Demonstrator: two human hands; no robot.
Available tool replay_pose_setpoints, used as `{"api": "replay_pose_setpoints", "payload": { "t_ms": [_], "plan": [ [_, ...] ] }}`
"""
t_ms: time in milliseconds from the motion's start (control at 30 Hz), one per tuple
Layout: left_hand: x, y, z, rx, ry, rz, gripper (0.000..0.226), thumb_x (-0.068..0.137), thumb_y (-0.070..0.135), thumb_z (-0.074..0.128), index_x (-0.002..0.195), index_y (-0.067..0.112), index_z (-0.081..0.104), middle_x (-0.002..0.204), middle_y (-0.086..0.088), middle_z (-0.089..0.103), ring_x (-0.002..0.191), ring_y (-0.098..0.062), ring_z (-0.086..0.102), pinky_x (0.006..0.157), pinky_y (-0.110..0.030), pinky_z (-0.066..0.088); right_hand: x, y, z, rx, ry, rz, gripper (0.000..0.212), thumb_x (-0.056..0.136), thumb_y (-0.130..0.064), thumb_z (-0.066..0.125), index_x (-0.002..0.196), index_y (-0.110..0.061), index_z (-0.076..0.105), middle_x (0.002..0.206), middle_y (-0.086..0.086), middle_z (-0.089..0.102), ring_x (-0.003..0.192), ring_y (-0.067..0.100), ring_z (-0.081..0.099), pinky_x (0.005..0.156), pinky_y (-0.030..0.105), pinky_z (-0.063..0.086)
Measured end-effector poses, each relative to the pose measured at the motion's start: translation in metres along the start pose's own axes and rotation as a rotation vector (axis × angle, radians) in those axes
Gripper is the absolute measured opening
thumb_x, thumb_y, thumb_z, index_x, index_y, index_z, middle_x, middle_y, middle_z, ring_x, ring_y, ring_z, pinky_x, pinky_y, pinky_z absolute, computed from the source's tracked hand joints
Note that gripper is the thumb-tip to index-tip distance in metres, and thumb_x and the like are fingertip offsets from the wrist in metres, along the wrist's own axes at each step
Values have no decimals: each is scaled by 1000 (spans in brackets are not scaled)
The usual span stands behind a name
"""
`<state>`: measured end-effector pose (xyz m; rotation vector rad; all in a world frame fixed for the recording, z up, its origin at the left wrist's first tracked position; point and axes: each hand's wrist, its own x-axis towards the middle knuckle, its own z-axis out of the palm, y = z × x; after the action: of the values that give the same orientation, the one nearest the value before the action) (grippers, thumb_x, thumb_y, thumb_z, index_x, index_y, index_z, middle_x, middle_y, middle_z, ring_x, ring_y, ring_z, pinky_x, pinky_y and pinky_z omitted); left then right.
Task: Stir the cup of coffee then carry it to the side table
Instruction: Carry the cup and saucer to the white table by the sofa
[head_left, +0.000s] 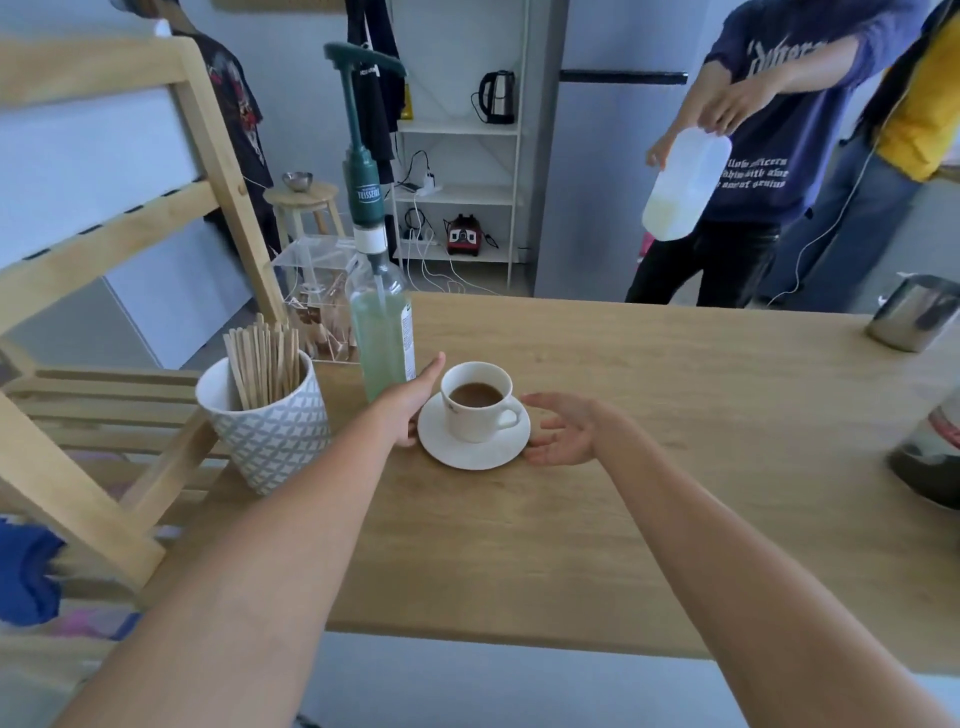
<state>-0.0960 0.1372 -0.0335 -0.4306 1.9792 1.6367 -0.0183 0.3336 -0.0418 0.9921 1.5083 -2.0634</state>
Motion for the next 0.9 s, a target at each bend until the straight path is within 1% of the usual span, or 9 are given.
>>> {"api": "replay_pose_setpoints", "payload": {
  "t_ms": [67,133,167,267,400,500,667,800,900],
  "plan": [
    [6,1,1,-3,-16,-24,70,62,75,65,95,16,48,86,-1,59,80,-17,56,58,-31,43,1,-1,4,-20,21,-6,84,75,-23,76,141,-1,28,104,21,64,92,37,63,90,46,45],
    [9,1,1,2,-26,-41,73,62,74,65,102,16,48,90,-1,59,89,-18,56,66,-32,45,2,-2,8,-42,43,-9,79,74,-22,77,136,1,33,115,20,63,101,37,63,93,46,46],
    [11,1,1,5,-29,-48,74,62,74,65,104,16,48,92,-1,59,91,-19,56,67,-32,45,2,-2,10,-49,53,-9,76,72,-22,78,133,2,39,117,19,63,101,36,63,93,46,48],
    [14,0,0,10,-47,-66,70,64,72,65,104,16,50,89,0,59,81,-16,54,58,-30,43,5,0,12,-23,80,-14,69,67,-21,82,125,0,51,121,16,61,103,32,64,97,46,49],
    [21,-5,-3,-16,-64,-77,58,64,63,73,93,18,51,86,2,58,75,-14,53,54,-29,40,4,2,15,-1,97,-15,70,65,-22,83,123,2,51,124,15,59,104,30,63,98,45,48],
    [24,-6,-5,-31,-82,-91,51,63,60,76,82,18,52,85,1,60,75,-13,55,54,-29,40,4,3,16,21,118,-13,70,64,-21,83,122,2,51,116,15,60,100,29,63,97,42,48],
    [26,-7,-7,-49,-108,-123,52,61,57,79,83,15,57,81,0,64,76,-14,58,54,-30,41,0,5,19,80,136,-8,66,62,-23,83,117,0,54,102,13,62,89,27,63,86,38,50],
    [23,-5,-8,-65,-132,-159,58,57,54,82,86,11,55,84,-4,63,77,-18,58,54,-33,42,-5,7,18,152,109,-33,56,65,-18,79,112,0,55,99,13,63,94,28,64,96,39,50],
    [21,-1,-5,-97,-181,-172,61,57,48,85,88,6,53,88,-8,61,81,-22,59,57,-37,46,-14,9,15,232,72,-58,41,68,-14,76,100,2,55,90,13,62,90,28,64,95,39,51]
  ]
}}
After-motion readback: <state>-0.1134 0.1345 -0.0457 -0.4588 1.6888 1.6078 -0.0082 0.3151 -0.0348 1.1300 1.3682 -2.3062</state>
